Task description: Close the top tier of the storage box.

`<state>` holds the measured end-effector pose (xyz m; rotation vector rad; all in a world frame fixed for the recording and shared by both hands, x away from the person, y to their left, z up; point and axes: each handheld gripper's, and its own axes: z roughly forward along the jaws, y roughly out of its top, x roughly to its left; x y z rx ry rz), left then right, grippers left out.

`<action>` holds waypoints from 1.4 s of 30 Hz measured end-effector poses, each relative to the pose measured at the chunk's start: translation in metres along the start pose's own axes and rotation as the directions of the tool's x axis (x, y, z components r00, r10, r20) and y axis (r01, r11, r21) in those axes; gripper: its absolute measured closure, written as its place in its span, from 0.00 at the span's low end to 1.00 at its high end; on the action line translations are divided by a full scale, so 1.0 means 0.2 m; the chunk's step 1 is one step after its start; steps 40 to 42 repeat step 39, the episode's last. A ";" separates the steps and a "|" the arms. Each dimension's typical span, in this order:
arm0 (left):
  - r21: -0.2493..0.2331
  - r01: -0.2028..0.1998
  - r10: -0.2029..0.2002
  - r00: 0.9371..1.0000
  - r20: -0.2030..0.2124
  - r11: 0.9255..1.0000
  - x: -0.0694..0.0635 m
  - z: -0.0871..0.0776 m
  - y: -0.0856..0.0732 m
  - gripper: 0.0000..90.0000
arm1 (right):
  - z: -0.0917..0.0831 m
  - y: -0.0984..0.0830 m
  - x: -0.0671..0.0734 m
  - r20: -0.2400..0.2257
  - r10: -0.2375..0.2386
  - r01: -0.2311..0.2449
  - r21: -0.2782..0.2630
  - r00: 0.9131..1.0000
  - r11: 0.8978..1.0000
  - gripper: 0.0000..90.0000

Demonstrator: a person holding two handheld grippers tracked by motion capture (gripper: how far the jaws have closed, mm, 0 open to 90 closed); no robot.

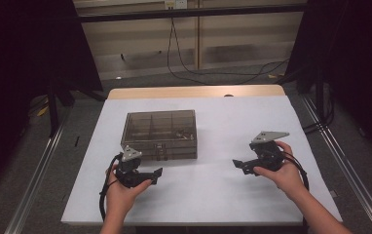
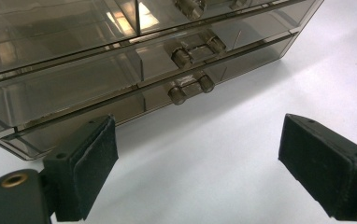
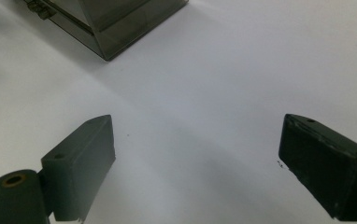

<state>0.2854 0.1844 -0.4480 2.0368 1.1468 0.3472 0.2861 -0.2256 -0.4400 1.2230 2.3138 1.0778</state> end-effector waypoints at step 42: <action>0.009 0.006 -0.006 1.000 -0.007 1.000 0.02 -0.02 -0.04 0.13 | -0.13 -0.19 -0.10 0.004 0.034 -0.034 -0.024 0.999 0.999 0.11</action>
